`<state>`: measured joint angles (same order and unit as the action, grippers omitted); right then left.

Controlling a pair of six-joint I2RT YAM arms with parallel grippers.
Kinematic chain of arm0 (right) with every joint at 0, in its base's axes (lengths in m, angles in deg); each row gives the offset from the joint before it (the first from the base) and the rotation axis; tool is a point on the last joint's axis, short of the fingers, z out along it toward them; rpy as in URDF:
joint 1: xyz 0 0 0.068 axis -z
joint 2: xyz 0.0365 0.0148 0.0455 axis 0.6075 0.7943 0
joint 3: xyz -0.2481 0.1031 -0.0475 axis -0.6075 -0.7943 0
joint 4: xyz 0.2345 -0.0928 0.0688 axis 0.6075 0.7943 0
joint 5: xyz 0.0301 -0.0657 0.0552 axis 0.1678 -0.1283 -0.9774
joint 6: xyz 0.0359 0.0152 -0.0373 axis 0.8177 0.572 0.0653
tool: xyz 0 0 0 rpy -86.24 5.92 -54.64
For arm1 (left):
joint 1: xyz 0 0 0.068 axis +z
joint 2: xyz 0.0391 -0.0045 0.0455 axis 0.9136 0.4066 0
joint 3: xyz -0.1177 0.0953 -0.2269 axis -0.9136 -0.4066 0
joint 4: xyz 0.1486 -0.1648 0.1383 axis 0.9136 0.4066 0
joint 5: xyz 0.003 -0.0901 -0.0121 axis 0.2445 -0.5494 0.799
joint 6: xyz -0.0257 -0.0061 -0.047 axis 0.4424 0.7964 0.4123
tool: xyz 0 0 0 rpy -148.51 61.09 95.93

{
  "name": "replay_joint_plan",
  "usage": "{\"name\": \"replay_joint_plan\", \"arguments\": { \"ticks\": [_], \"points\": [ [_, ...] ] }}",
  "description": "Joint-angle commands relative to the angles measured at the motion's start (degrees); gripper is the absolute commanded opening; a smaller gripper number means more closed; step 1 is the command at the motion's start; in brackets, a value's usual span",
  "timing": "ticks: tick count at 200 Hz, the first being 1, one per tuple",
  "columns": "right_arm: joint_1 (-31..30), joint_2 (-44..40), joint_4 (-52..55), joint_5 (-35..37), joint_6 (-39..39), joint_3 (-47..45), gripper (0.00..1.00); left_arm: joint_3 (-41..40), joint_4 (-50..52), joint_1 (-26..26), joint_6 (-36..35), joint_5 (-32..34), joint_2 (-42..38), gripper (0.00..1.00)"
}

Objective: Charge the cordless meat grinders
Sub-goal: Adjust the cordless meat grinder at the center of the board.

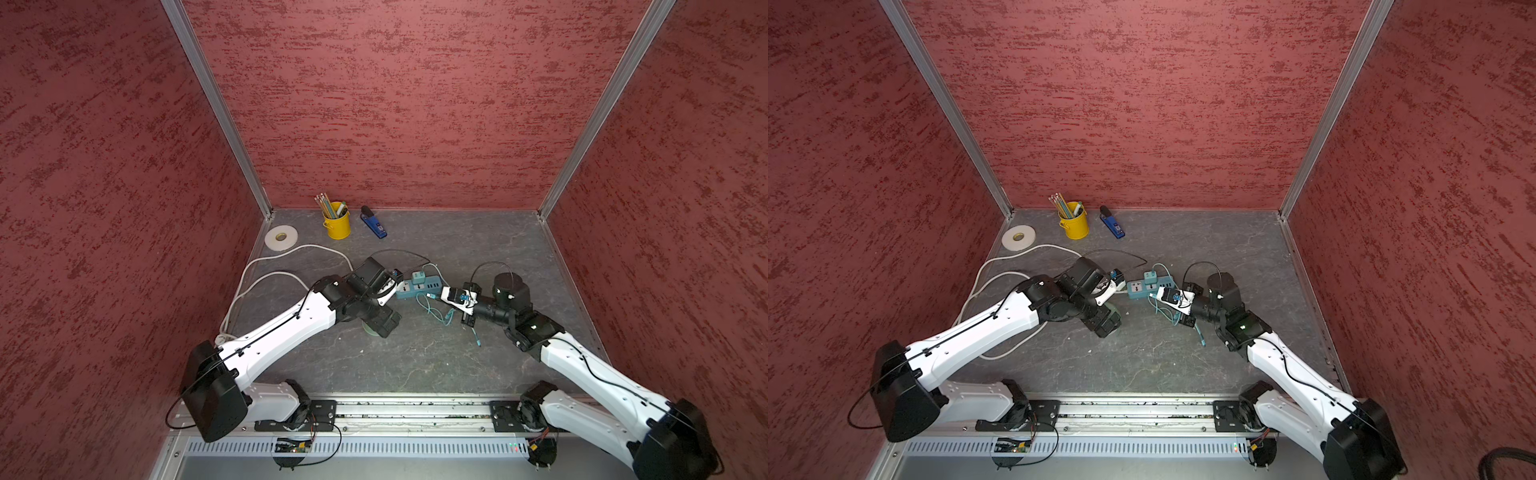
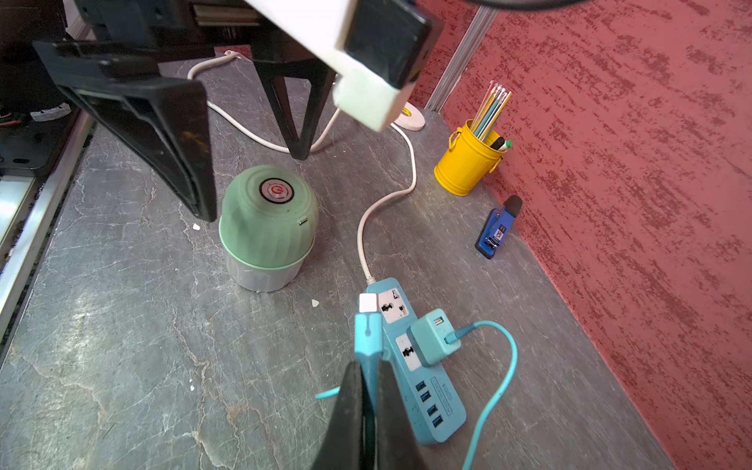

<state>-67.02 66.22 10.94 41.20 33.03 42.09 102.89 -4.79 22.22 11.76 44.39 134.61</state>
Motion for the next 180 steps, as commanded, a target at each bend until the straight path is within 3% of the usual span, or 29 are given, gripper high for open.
{"name": "replay_joint_plan", "arguments": {
  "ticks": [1, 94, 180],
  "points": [
    [-0.35, 0.04, -0.14, -0.76, -0.06, 1.04, 0.00, 1.24, 0.11, -0.83, 9.92, 3.15, 1.52, 1.00],
    [-0.31, -0.67, 1.31, 0.22, -0.74, 1.13, 0.00, 3.80, 2.25, 0.11, 8.90, 9.35, 9.67, 1.00],
    [-0.36, -0.04, 1.04, -0.04, -0.75, 1.31, 0.00, 2.15, 2.30, 1.80, 4.98, 3.10, 13.06, 0.98]
  ]
}}
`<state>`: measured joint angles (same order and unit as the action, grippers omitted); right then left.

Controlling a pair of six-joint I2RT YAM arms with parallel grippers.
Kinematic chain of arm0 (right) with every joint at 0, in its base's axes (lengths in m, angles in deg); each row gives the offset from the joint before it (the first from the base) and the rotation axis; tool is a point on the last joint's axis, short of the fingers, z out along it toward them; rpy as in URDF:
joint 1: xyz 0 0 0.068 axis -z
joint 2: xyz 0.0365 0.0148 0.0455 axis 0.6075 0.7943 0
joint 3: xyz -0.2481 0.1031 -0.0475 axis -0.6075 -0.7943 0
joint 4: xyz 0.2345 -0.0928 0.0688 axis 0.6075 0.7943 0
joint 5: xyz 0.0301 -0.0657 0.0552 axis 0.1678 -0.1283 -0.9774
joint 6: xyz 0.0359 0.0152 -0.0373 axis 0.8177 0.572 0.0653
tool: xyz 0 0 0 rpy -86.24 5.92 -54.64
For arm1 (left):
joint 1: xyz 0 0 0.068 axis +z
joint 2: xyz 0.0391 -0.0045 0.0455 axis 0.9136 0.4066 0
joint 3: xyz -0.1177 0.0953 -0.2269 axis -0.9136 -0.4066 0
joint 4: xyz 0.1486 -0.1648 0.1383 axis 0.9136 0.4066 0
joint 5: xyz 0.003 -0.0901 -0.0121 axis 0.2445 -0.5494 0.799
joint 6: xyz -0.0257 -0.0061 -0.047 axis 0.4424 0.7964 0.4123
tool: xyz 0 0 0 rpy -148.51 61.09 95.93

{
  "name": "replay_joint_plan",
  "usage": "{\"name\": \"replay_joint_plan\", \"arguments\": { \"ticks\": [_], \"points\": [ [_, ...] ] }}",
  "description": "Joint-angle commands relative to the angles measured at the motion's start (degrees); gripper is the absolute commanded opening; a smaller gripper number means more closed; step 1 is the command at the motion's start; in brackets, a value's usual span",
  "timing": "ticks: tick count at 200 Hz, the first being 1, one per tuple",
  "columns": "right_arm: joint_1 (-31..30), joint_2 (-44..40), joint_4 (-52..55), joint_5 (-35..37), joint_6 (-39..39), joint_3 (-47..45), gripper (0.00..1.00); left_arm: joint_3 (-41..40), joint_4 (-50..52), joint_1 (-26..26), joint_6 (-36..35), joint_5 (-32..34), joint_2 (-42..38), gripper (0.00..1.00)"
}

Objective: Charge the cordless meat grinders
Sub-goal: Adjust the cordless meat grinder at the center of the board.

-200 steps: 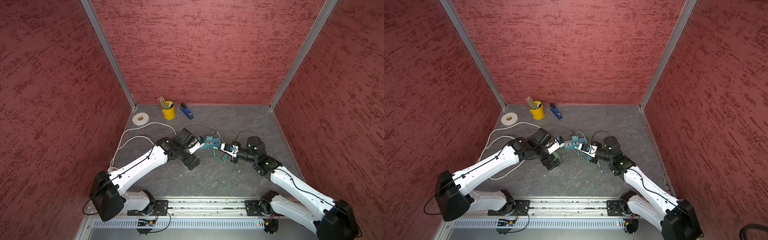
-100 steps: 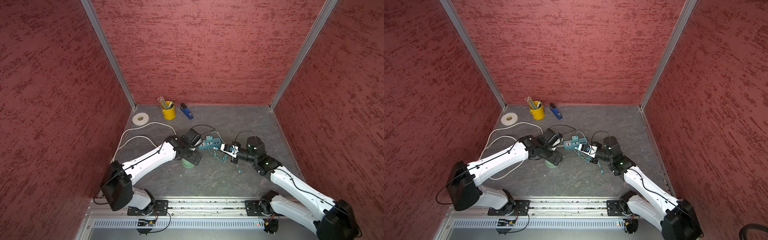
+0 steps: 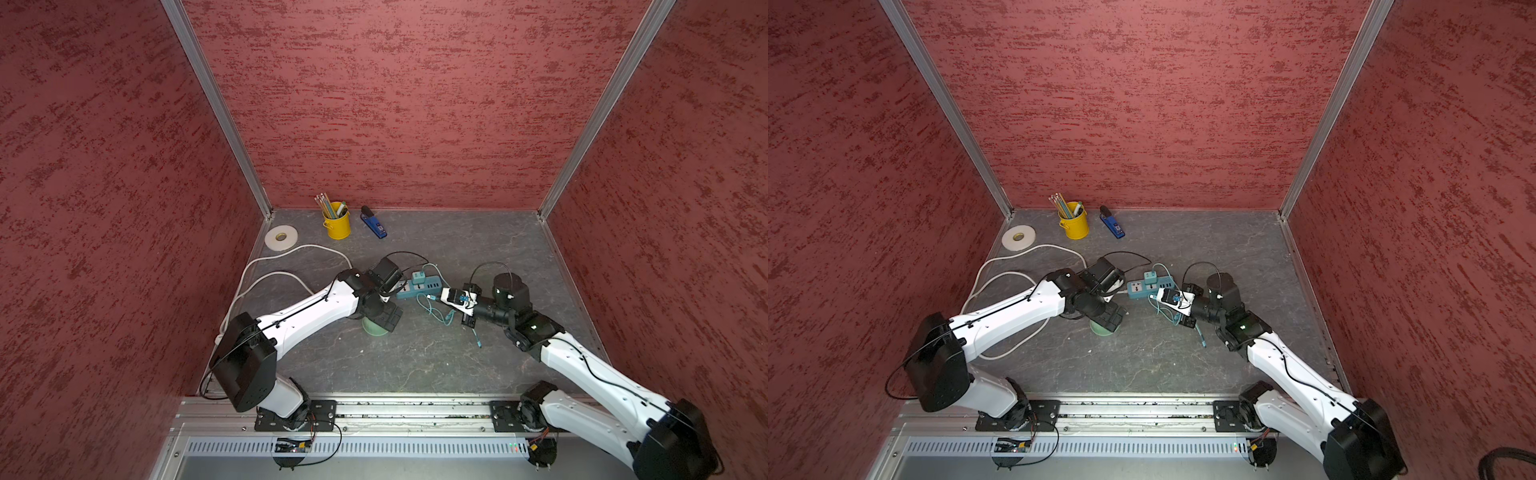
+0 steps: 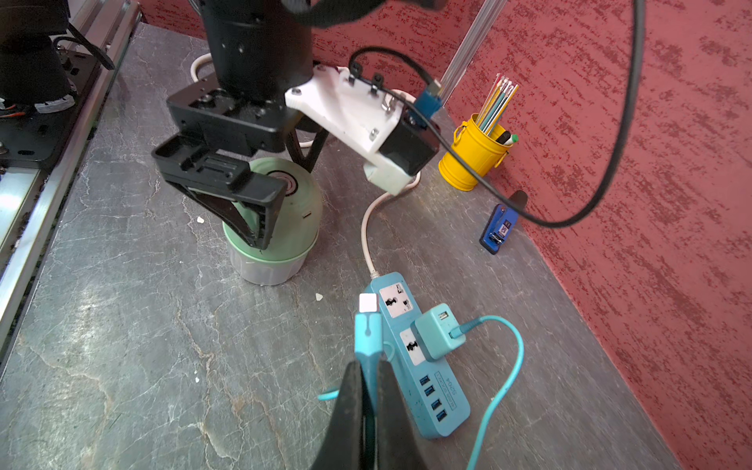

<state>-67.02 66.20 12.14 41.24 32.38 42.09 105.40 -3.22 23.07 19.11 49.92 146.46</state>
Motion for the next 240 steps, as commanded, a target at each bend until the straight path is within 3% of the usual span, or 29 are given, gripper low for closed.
{"name": "replay_joint_plan", "arguments": {
  "ticks": [1, 31, 61, 95, 167, 240],
  "points": [
    [-0.32, -0.02, -0.17, -0.09, -0.09, 1.29, 0.00, -0.34, 0.77, 0.98, -2.40, -2.42, 1.31, 0.98],
    [-0.34, -0.19, 0.02, 0.08, -0.17, 1.27, 0.00, 0.16, 1.46, 2.22, -4.85, -3.06, 2.14, 0.89],
    [-0.34, -0.11, 0.07, 0.09, -0.13, 1.09, 0.00, 0.56, 2.54, 3.02, -7.90, -3.99, 1.97, 0.74],
    [-0.31, -0.01, 0.15, 0.00, -0.39, 1.07, 0.00, 0.55, 4.29, 2.82, -17.38, -6.96, -0.23, 0.59],
    [-0.54, -0.20, 2.33, -2.34, -2.52, 1.13, 0.00, -0.82, 5.37, 7.18, -50.09, -16.34, -5.47, 0.61],
    [-1.31, 1.47, 4.56, -2.30, -4.82, 1.24, 0.00, -0.04, 5.49, 7.66, -66.46, -16.84, -3.02, 0.63]
  ]
}}
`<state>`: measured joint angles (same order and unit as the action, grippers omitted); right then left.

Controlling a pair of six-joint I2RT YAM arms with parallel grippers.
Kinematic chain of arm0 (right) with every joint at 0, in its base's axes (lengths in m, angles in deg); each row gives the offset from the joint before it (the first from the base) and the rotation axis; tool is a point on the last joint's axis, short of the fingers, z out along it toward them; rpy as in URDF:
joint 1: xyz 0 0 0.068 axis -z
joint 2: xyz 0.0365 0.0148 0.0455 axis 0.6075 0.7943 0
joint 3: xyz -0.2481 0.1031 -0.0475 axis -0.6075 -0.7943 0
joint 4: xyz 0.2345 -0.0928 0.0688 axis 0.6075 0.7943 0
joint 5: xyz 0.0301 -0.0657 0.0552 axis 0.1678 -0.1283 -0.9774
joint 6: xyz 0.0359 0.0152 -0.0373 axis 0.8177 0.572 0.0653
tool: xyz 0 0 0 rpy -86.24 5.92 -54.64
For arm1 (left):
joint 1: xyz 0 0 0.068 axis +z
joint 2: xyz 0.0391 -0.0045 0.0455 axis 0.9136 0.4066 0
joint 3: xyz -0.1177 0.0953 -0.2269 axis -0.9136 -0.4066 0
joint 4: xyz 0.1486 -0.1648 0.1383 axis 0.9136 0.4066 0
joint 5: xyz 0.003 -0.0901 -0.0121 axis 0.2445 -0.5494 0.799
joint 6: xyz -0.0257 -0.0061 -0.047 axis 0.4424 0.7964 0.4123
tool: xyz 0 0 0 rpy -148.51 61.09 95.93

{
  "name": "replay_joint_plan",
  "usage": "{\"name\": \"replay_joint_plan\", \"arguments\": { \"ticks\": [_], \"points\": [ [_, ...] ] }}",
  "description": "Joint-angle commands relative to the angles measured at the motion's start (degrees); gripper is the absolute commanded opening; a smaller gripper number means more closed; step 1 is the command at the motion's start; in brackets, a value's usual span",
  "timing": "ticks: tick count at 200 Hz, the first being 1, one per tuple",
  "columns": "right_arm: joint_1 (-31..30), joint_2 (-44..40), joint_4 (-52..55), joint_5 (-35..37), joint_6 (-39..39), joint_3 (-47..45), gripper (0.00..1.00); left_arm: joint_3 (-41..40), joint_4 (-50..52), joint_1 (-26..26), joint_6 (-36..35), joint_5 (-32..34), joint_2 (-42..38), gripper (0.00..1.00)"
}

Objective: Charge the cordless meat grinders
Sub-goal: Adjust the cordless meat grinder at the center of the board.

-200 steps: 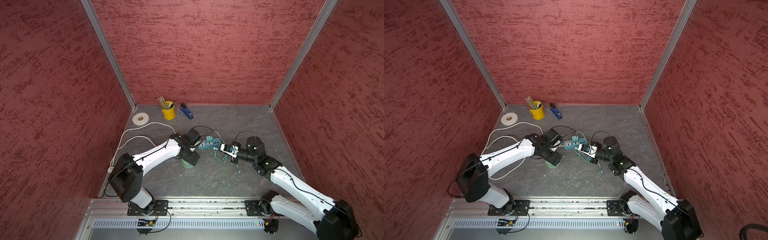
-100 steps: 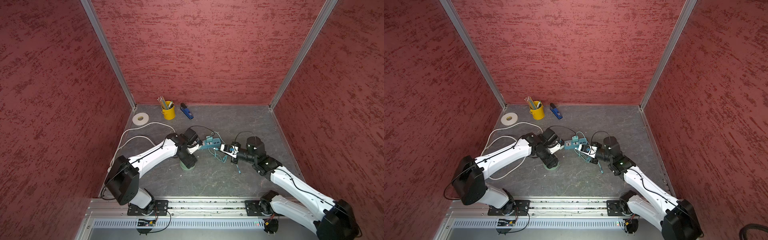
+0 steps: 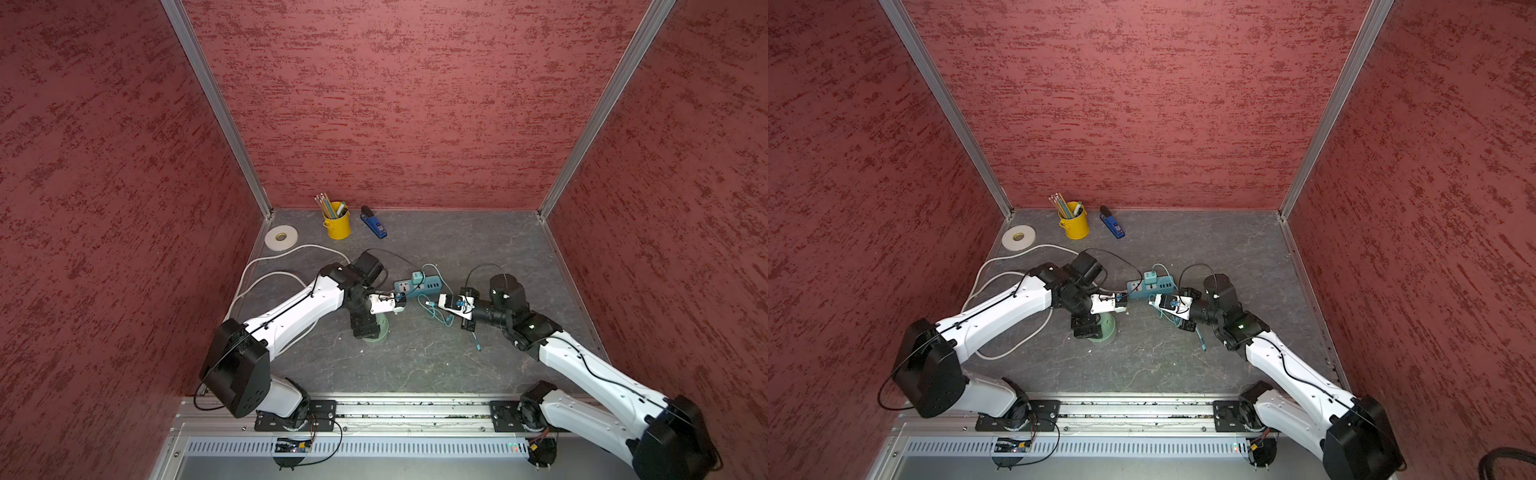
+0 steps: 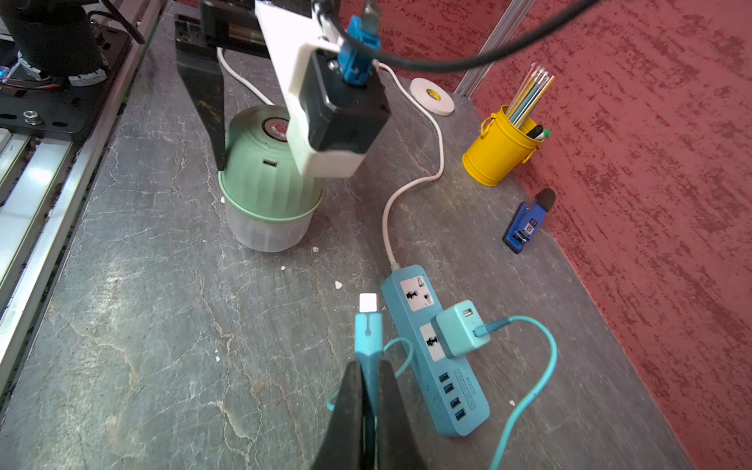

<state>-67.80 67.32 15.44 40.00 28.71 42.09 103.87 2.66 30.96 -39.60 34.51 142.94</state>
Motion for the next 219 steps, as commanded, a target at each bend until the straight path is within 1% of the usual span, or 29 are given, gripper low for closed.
{"name": "replay_joint_plan", "arguments": {
  "ticks": [1, 23, 91, 99, 120, 127, 131, 133, 149, 173, 196, 208, 219],
  "points": [
    [-0.53, 0.35, 1.27, -1.05, -1.20, 1.26, 0.00, 1.48, -0.39, -0.26, -7.87, -1.33, 0.56, 0.63],
    [-0.69, 0.70, 1.44, -0.98, -1.12, 1.05, 0.00, 2.20, -0.44, -0.89, -8.06, 1.23, 2.75, 0.64],
    [-0.81, 0.54, 1.76, -0.16, -0.49, 0.79, 0.00, 5.84, 1.52, -1.87, 0.52, 3.93, 8.90, 0.68],
    [-0.81, 0.45, 1.73, -0.16, -0.38, 0.74, 0.00, 5.95, 1.87, -1.87, 1.57, 4.31, 9.21, 0.71],
    [-0.77, 0.36, 1.84, -0.07, -0.46, 0.74, 0.00, 5.54, 2.14, -1.87, 2.96, 4.45, 8.81, 0.85],
    [-0.81, 0.36, 1.93, -0.07, -0.54, 0.74, 0.00, 5.28, 2.17, -1.79, 3.14, 4.30, 8.33, 0.91],
    [-0.80, 0.36, 1.89, -0.07, -0.48, 0.79, 0.00, 5.20, 2.12, -1.78, 3.18, 4.18, 8.03, 0.99],
    [-0.81, 0.42, 1.95, -0.07, -0.47, 0.75, 0.00, 5.19, 2.18, -1.71, 3.23, 4.16, 7.94, 1.00],
    [-0.81, 0.58, 1.97, -0.16, -0.62, 0.95, 0.00, 5.12, 2.12, -1.36, 3.32, 2.90, 6.52, 1.00],
    [-0.81, 0.96, 2.21, -0.34, -0.60, 1.29, 0.00, 5.33, 0.85, -0.75, 3.86, -0.73, 3.28, 1.00],
    [-1.13, 1.30, 2.86, 0.22, -0.59, 1.62, 0.00, 5.25, -1.87, -0.73, 6.14, -5.94, -2.66, 1.00],
    [-1.73, 1.71, 2.88, 0.82, -0.48, 1.81, 0.00, 3.68, -5.94, -0.09, 9.19, -8.15, -7.21, 1.00],
    [-2.71, 2.30, 2.31, 1.23, -0.09, 1.95, 0.00, 0.71, -13.56, 1.15, 15.73, -9.36, -12.17, 1.00]
  ]
}}
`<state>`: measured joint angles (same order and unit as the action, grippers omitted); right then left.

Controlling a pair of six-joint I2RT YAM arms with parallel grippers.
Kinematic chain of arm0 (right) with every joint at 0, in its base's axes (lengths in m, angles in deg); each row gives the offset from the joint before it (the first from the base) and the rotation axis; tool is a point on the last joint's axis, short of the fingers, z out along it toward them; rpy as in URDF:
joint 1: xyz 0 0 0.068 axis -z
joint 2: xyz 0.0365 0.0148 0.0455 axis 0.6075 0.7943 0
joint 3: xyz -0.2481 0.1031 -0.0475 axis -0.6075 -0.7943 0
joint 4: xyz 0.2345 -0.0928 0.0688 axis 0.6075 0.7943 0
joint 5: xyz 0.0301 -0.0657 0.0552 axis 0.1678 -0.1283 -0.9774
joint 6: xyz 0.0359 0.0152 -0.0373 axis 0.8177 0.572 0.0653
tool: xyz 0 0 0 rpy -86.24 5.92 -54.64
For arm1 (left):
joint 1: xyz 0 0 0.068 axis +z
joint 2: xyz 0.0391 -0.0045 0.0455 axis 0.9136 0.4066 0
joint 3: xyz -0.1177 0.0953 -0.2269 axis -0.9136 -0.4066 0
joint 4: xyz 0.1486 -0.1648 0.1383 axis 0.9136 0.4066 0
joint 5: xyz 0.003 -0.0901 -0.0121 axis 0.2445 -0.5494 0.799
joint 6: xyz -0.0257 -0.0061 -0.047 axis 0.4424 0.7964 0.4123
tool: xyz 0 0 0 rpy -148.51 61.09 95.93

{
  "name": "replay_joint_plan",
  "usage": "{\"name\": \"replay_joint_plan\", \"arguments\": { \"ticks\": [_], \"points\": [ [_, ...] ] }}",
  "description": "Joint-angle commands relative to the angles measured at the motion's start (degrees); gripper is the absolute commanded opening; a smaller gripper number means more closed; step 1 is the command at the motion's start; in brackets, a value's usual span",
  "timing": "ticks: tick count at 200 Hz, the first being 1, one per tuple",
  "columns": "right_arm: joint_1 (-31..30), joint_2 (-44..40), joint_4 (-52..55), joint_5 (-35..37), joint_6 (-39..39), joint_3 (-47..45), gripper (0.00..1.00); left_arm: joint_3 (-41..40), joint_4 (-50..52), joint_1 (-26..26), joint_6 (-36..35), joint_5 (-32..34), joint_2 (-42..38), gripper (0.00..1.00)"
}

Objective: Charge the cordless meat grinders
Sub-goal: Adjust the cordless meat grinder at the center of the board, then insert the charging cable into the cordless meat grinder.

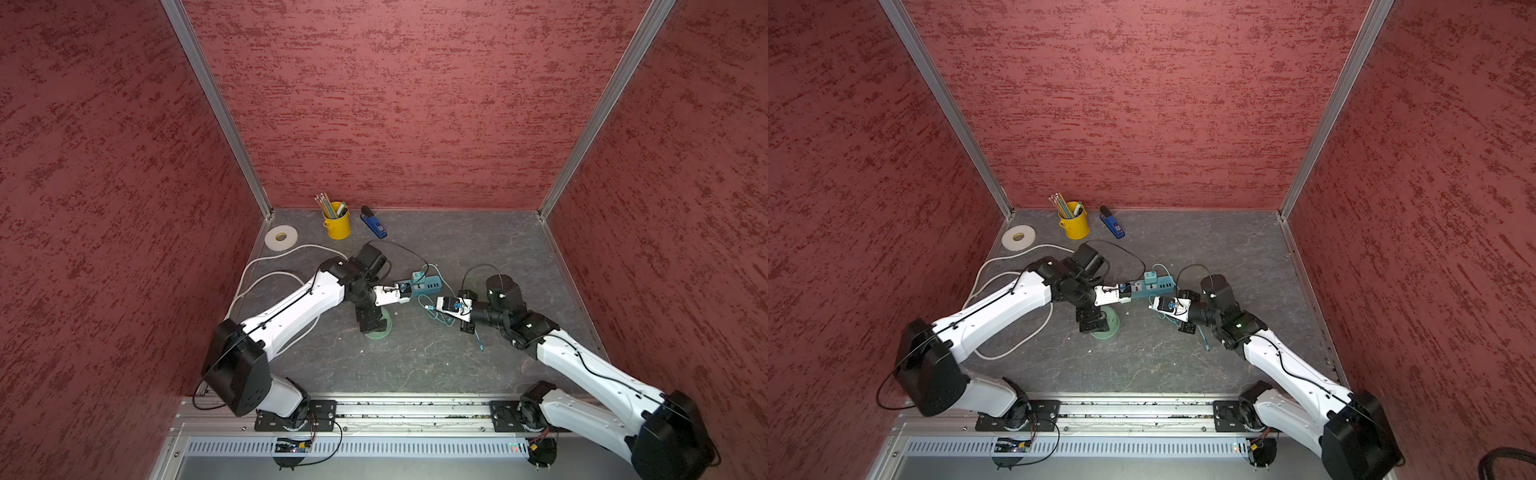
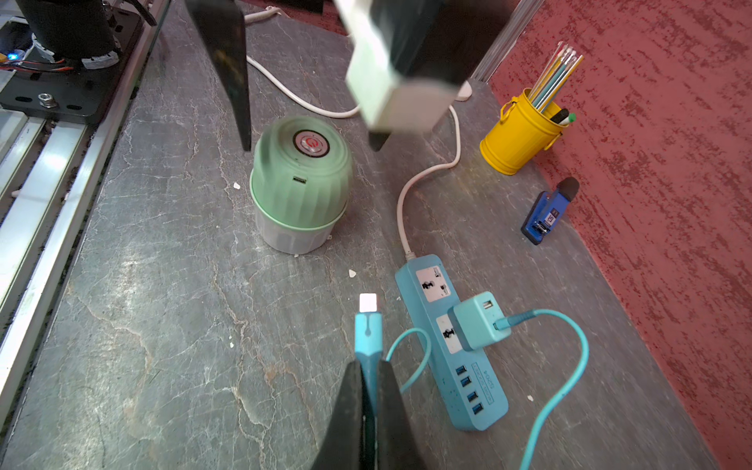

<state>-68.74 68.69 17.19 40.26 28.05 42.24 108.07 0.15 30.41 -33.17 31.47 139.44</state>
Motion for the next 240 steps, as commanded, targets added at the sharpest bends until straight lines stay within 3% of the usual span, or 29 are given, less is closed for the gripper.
{"name": "replay_joint_plan", "arguments": {
  "ticks": [1, 11, 35, 55, 80, 100, 132, 171, 193, 240],
  "points": [
    [-1.92, 0.96, 0.44, 1.02, 0.60, 1.76, 0.00, -3.76, -11.72, 1.90, 9.89, -6.43, -9.14, 1.00],
    [-3.24, 1.70, -1.33, 1.11, 1.89, 1.64, 0.00, -7.36, -20.18, 3.35, 18.53, -6.14, -13.58, 1.00],
    [-7.77, 3.64, -8.71, 2.66, 6.61, 0.39, 0.00, -14.71, -33.05, 7.93, 44.11, 3.49, -21.13, 1.00],
    [-11.22, 5.71, -13.47, 4.10, 9.99, -0.11, 0.00, -17.52, -30.65, 13.76, 61.44, 6.87, -24.20, 1.00],
    [-14.44, 7.48, -17.67, 6.44, 14.36, -0.90, 0.00, -20.12, -24.23, 20.38, 74.90, -1.18, -24.54, 1.00],
    [-16.11, 9.17, -18.69, 8.40, 16.87, -0.75, 0.00, -20.43, -17.90, 22.19, 77.66, -6.47, -22.06, 1.00],
    [-18.69, 11.68, -19.29, 9.41, 23.68, 0.35, 0.00, -21.20, -13.19, 21.74, 76.31, -10.92, -18.85, 1.00],
    [-20.08, 14.31, -18.23, 12.25, 29.89, 1.45, 0.00, -22.50, -13.92, 19.63, 73.36, -11.06, -17.57, 0.95],
    [-20.04, 16.78, -16.72, 13.77, 30.05, 3.17, 0.00, -22.03, -13.92, 17.96, 71.58, -11.32, -15.32, 0.86],
    [-20.13, 19.91, -17.62, 14.29, 30.16, 4.57, 0.00, -20.48, -12.08, 15.39, 67.94, -9.69, -12.07, 0.77]
  ]
}}
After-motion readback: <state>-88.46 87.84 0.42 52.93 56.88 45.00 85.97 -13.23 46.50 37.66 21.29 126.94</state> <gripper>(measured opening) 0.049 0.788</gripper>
